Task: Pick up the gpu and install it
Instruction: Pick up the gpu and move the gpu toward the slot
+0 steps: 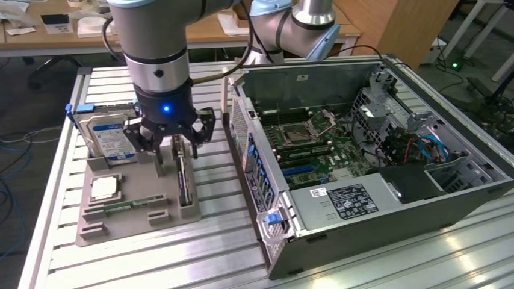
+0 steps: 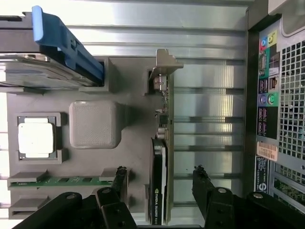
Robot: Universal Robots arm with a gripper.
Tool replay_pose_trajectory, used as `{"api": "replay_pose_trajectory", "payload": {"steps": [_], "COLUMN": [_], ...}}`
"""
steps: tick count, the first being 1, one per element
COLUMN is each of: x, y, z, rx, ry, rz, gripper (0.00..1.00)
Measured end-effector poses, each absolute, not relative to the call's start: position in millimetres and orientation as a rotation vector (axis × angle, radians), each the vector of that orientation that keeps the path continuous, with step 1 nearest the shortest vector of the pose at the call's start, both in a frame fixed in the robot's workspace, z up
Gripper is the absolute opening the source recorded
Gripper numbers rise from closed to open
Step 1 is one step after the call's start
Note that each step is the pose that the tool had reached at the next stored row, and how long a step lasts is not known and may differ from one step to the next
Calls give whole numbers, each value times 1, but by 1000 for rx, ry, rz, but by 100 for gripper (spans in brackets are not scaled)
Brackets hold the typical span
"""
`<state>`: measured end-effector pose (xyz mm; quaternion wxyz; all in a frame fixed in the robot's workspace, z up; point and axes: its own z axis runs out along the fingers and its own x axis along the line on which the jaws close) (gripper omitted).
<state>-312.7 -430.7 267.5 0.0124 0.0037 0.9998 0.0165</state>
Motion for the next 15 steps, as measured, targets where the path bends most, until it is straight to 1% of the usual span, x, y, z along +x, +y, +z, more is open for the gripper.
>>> {"api": "replay_pose_trajectory", "payload": {"steps": [15], "x": [-312], "y": [-430], "z": [240], "rx": [16], "ry": [3116], "rz": [51], "gripper": [66]}}
